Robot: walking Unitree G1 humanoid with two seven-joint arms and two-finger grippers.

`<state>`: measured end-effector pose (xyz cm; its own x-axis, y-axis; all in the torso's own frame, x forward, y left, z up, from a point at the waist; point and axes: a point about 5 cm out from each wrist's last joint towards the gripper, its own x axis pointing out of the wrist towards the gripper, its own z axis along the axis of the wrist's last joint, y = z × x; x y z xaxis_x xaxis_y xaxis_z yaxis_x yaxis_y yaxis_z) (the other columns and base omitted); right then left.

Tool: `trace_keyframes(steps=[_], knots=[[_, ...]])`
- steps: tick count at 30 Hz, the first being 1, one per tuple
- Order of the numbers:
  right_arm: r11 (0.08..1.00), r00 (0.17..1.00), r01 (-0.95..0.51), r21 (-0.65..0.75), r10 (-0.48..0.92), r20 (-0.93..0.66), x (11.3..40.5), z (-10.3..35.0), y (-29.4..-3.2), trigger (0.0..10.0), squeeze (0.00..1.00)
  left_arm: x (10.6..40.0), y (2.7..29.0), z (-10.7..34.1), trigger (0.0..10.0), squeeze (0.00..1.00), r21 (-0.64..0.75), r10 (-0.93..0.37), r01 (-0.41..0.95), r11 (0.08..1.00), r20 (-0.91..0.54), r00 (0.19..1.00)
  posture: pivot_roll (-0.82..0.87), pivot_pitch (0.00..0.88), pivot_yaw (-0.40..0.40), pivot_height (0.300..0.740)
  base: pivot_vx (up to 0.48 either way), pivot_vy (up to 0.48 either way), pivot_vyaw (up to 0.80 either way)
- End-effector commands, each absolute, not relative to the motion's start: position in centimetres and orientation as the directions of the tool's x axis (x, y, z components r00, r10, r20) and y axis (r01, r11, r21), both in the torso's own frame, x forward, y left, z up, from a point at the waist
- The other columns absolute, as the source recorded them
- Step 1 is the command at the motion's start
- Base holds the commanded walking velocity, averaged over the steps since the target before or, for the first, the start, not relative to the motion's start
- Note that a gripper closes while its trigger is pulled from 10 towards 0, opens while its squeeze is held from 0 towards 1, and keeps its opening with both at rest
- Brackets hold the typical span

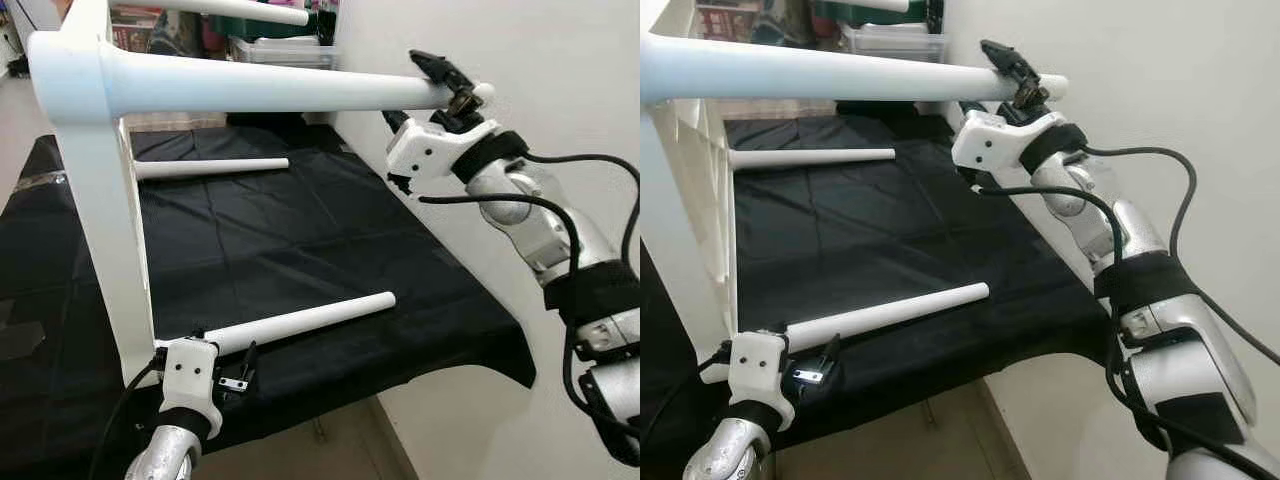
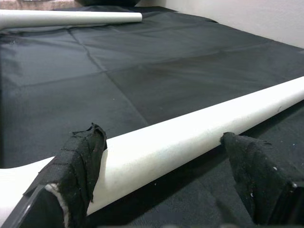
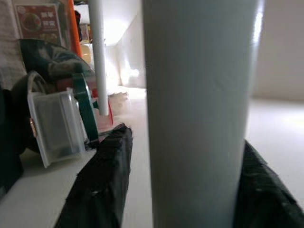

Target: Building children table

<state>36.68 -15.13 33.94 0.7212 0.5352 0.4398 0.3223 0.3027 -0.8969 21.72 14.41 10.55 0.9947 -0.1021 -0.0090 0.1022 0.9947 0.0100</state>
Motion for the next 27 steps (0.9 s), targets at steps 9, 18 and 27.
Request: trace_keyframes(steps=[9, 18, 27], knots=[[0.264, 0.76, 0.283, -0.922, 0.524, 0.383, 37.5, 34.0, -15.5, 0.0, 0.0, 21.6, 14.2, 10.4, 10.0, 0.0, 0.023, -0.108, 0.109, 0.994, -0.014, 0.994, 0.09, 0.0, -0.14, 0.74, 0.0, 0.0, 0.0], [0.443, 0.811, 0.177, -0.879, 0.44, 0.385, 38.5, 35.3, -16.7, 0.0, 0.0, 21.7, 14.4, 10.4, 10.0, 0.0, 0.026, -0.104, 0.104, 0.994, -0.011, 0.994, 0.09, 0.0, -0.137, 0.74, 0.0, 0.0, 0.0], [0.678, 0.874, 0.031, -0.735, 0.338, 0.349, 39.9, 36.4, -16.9, 0.0, 0.0, 21.8, 14.3, 10.5, 10.0, 0.0, 0.025, -0.106, 0.106, 0.994, -0.009, 0.994, 0.09, 0.0, -0.138, 0.74, 0.0, 0.0, 0.0]])
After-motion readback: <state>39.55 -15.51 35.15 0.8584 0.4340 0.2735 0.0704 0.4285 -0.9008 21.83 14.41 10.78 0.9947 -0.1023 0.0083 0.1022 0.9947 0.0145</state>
